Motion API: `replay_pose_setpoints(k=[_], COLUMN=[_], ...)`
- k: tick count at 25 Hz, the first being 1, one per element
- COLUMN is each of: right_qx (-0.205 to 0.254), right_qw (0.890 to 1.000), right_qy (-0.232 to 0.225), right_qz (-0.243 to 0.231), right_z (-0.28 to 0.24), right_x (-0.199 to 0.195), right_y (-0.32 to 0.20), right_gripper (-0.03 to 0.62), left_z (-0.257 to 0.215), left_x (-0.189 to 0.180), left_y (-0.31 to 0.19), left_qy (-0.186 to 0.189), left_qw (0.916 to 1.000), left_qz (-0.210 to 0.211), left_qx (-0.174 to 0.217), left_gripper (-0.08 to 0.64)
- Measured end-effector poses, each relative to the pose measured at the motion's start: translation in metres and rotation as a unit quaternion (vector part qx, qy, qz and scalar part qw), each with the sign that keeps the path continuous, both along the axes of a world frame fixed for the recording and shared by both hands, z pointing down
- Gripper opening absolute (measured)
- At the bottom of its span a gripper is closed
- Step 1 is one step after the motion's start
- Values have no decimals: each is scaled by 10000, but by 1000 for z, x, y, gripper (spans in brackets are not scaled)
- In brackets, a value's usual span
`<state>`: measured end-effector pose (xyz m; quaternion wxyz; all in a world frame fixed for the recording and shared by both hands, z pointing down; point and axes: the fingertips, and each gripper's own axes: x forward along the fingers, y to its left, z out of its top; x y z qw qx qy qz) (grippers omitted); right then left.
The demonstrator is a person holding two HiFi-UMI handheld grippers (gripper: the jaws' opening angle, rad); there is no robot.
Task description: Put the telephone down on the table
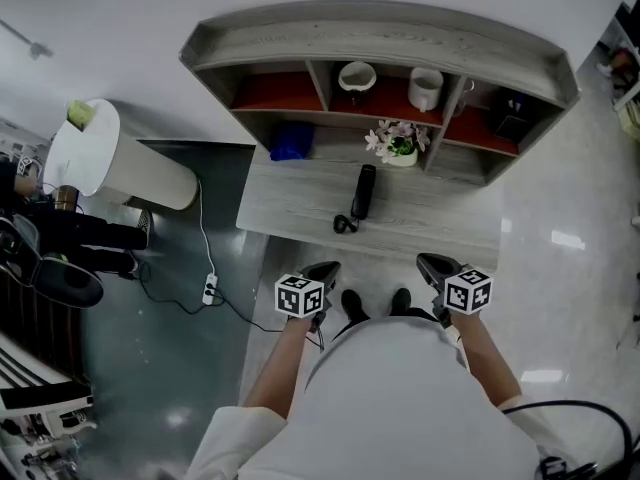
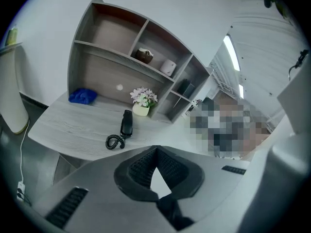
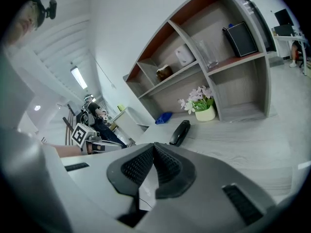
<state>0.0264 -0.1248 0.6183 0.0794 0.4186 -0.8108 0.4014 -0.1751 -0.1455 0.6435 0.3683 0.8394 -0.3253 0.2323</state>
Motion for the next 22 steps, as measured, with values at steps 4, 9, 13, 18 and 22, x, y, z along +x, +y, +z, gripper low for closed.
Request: replay_pose_setpoints(k=[4, 9, 13, 18, 22], right_qx=[-43, 0, 39, 60, 54], right_qw=[10000, 9999, 9998, 9997, 9996], right_qy=[2, 32, 8, -25, -49], right_qz=[87, 102, 183, 245, 270], right_z=[0, -4, -9, -12, -12], right_x=[-9, -16, -15, -16, -19], right_y=[-1, -1, -5, -5, -2], right_gripper=[17, 17, 17, 18, 18], left_z=[-3, -2, -2, 2, 4], left_x=[-12, -23, -28, -31, -29], left_y=[-6, -10, -11, -7, -1], left_qy=[139, 275, 368, 416, 420], left_qw=[9998, 9992, 9985, 9978, 9978], left_qz=[-144, -274, -380, -448, -409], left_qx=[-24, -72, -129, -237, -310], left_gripper=[11, 11, 11, 11, 11])
